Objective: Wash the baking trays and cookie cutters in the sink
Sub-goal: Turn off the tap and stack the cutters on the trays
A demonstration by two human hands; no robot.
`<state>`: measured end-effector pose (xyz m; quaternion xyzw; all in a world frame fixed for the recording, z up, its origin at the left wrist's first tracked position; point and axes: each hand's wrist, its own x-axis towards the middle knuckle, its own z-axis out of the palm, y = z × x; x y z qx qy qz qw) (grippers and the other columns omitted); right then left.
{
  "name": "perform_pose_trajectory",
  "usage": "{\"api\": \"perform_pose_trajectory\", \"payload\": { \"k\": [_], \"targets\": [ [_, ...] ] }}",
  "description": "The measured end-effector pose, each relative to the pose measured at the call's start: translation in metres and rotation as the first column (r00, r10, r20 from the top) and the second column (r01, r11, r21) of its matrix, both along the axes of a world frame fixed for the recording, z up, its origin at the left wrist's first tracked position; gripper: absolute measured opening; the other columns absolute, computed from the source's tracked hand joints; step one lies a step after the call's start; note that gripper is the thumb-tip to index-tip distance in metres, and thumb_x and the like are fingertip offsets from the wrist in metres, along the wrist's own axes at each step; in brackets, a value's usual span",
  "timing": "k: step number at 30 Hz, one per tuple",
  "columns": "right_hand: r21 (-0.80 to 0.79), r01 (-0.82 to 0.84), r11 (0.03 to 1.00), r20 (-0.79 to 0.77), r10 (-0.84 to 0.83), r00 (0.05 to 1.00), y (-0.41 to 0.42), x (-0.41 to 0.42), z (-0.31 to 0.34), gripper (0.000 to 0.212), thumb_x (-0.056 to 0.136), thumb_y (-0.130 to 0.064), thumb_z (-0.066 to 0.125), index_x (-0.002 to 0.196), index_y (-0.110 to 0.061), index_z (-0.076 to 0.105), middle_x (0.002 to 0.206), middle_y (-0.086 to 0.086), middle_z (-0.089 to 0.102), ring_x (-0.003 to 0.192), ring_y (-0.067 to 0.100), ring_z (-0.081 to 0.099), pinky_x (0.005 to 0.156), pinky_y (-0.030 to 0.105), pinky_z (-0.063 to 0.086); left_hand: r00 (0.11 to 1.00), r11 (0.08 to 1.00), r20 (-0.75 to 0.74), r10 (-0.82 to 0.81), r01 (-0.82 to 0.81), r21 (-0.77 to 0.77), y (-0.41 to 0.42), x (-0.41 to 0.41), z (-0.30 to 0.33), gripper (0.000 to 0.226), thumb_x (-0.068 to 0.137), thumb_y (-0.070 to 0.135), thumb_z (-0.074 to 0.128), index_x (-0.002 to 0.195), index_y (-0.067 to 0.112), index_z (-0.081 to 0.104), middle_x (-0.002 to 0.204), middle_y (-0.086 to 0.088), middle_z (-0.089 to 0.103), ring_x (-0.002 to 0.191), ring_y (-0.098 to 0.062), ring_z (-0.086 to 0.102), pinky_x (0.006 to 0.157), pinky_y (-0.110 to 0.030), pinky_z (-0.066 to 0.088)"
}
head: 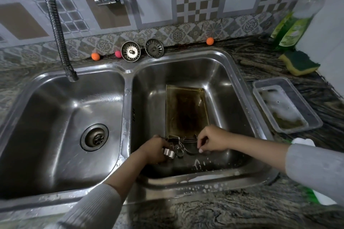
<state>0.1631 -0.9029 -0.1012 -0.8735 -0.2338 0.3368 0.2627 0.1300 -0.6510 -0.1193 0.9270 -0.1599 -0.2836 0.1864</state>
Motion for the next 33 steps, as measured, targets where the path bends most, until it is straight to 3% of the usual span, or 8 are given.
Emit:
{"api": "perform_pose_trajectory", "payload": {
  "k": [5, 9, 14, 18, 23, 25, 29, 33],
  "targets": [
    [0.121, 0.094, 0.988, 0.052, -0.101, 0.994, -0.005, 0.011, 0.024, 0.013, 0.079, -0.022, 0.075, 0.091, -0.018, 0.074, 0.09, -0.009, 0.069, 0.087, 0.0, 0.063, 0.079, 0.016, 0.051, 0.995, 0.994, 0.066, 0.071, -0.065, -0.085, 0.011, 0.013, 0.024, 0.032, 0.072, 0.033, 0.079, 0.101, 0.022, 0.071, 0.098, 0.0, 0.064, 0.099, -0.009, 0.042, 0.085, -0.027, 0.041],
    [0.134, 0.222, 0.966, 0.097, -0.236, 0.967, -0.001, 0.026, 0.026, 0.012, 0.079, -0.02, 0.075, 0.09, -0.017, 0.073, 0.09, -0.008, 0.069, 0.084, 0.001, 0.063, 0.082, 0.023, 0.053, 0.982, 0.966, 0.028, 0.188, -0.18, -0.183, 0.001, 0.041, 0.033, 0.023, 0.073, 0.028, 0.081, 0.091, 0.023, 0.067, 0.095, -0.002, 0.064, 0.084, -0.015, 0.06, 0.08, -0.031, 0.051],
    [0.105, 0.373, 0.922, 0.123, -0.385, 0.915, 0.008, 0.041, 0.006, 0.008, 0.08, -0.019, 0.075, 0.086, -0.019, 0.07, 0.082, -0.014, 0.061, 0.09, 0.008, 0.061, 0.085, 0.028, 0.051, 0.96, 0.959, 0.07, 0.273, -0.266, -0.095, -0.025, 0.078, 0.017, 0.04, 0.073, 0.029, 0.078, 0.109, 0.017, 0.066, 0.114, -0.012, 0.061, 0.1, -0.023, 0.061, 0.085, -0.034, 0.049],
    [0.055, 0.433, 0.9, 0.134, -0.436, 0.89, 0.012, 0.048, -0.016, 0.007, 0.08, -0.018, 0.075, 0.085, -0.017, 0.07, 0.091, -0.008, 0.063, 0.093, 0.009, 0.058, 0.085, 0.026, 0.049, 0.955, 0.959, 0.095, 0.281, -0.282, 0.003, -0.042, 0.09, 0.003, 0.042, 0.082, 0.023, 0.07, 0.122, 0.017, 0.059, 0.125, -0.011, 0.051, 0.123, -0.022, 0.043, 0.1, -0.034, 0.041],
    [0.029, 0.489, 0.872, 0.126, -0.489, 0.863, 0.017, 0.054, -0.034, 0.005, 0.081, -0.018, 0.073, 0.085, -0.018, 0.07, 0.097, -0.002, 0.067, 0.102, 0.017, 0.062, 0.086, 0.03, 0.051, 0.955, 0.956, 0.093, 0.281, -0.287, 0.056, -0.052, 0.091, -0.012, 0.027, 0.087, 0.024, 0.061, 0.114, 0.023, 0.06, 0.127, -0.01, 0.052, 0.116, -0.022, 0.048, 0.087, -0.032, 0.045],
    [0.03, 0.51, 0.859, 0.129, -0.51, 0.851, 0.017, 0.055, -0.039, 0.007, 0.082, -0.018, 0.072, 0.089, -0.018, 0.069, 0.102, 0.001, 0.068, 0.103, 0.018, 0.062, 0.088, 0.031, 0.051, 0.953, 0.955, 0.099, 0.286, -0.292, 0.047, -0.052, 0.091, -0.016, 0.043, 0.088, 0.022, 0.06, 0.13, 0.027, 0.052, 0.133, -0.01, 0.048, 0.12, -0.023, 0.047, 0.089, -0.033, 0.046],
    [0.044, 0.515, 0.856, 0.082, -0.517, 0.852, 0.016, 0.053, -0.044, 0.024, 0.084, -0.017, 0.07, 0.108, -0.021, 0.066, 0.113, 0.002, 0.066, 0.102, 0.015, 0.062, 0.089, 0.031, 0.052, 0.961, 0.967, 0.109, 0.254, -0.253, -0.023, -0.045, 0.083, -0.014, 0.079, 0.088, 0.019, 0.062, 0.15, 0.036, 0.016, 0.15, -0.009, 0.029, 0.13, -0.026, 0.042, 0.097, -0.033, 0.048],
    [0.08, 0.515, 0.853, 0.26, -0.517, 0.816, 0.015, 0.035, -0.04, 0.024, 0.084, -0.019, 0.069, 0.107, -0.02, 0.064, 0.115, 0.0, 0.058, 0.104, 0.018, 0.059, 0.087, 0.034, 0.053, 0.946, 0.96, 0.192, 0.262, -0.235, -0.155, -0.03, 0.07, -0.012, 0.083, 0.085, 0.02, 0.066, 0.151, 0.029, 0.017, 0.153, -0.007, 0.023, 0.139, -0.027, 0.03, 0.11, -0.036, 0.036]
  ]
}}
